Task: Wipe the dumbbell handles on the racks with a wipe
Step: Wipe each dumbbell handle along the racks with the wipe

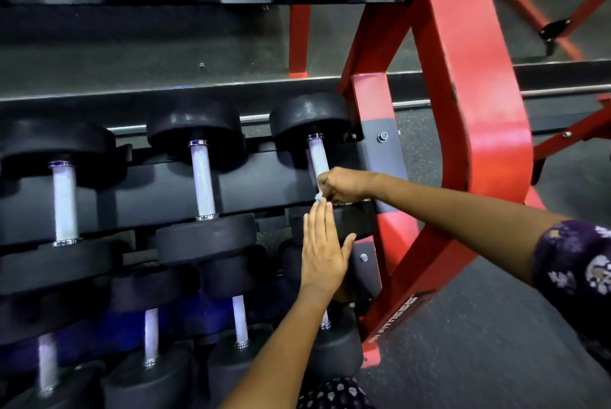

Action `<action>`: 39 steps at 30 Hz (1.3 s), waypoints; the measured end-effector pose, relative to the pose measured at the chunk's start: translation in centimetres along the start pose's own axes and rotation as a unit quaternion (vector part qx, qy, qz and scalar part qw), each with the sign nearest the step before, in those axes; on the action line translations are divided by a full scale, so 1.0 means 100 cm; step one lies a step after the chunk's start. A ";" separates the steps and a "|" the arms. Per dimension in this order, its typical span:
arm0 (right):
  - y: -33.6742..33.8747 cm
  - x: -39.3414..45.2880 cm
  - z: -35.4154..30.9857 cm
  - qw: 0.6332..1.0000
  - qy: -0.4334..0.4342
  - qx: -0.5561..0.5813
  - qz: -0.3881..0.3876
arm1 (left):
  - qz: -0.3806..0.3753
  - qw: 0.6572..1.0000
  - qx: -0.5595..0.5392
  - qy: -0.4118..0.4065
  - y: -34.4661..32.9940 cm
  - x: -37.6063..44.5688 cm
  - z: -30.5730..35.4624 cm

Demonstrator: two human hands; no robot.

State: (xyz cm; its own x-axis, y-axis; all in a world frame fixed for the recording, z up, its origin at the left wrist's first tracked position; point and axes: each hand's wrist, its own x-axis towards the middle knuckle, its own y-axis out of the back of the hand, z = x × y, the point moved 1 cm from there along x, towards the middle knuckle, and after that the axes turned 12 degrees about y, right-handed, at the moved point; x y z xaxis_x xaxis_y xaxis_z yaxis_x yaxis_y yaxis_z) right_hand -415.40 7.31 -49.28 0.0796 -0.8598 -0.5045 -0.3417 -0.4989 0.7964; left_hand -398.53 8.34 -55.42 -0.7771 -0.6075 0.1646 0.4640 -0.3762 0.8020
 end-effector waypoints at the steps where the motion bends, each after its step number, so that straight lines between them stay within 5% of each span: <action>1: 0.002 -0.002 0.005 0.999 -0.026 0.038 0.017 | -0.005 1.000 -0.004 0.002 0.001 0.001 0.001; 7: -0.011 -0.016 -0.003 0.978 -0.082 0.133 0.136 | -0.016 1.000 -0.014 0.009 0.006 -0.001 0.004; 14: -0.013 -0.017 -0.010 0.956 -0.151 0.188 0.166 | -0.046 0.998 0.012 0.050 0.005 -0.005 0.006; 22: -0.013 -0.014 -0.017 0.888 -0.214 0.326 0.245 | -0.051 0.997 0.009 0.054 0.008 -0.005 0.007; 26: -0.006 -0.010 -0.019 0.912 -0.258 0.255 0.190 | -0.064 0.996 -0.009 0.058 0.013 -0.006 0.007; 32: -0.012 -0.023 -0.004 0.900 -0.322 0.271 0.110 | -0.068 0.996 -0.014 0.059 0.015 -0.005 0.005; 39: -0.017 -0.007 0.001 0.904 -0.335 0.238 0.120 | -0.067 0.996 -0.009 0.057 0.013 -0.006 0.003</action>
State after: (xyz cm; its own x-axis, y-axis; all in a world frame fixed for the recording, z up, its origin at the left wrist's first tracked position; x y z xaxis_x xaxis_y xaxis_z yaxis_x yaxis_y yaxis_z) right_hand -414.96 8.73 -50.27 -0.5813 -0.5983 -0.5514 -0.6499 -0.0663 0.7571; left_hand -397.57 8.48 -54.28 -0.7789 -0.6270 -0.0104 0.3680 -0.4704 0.8021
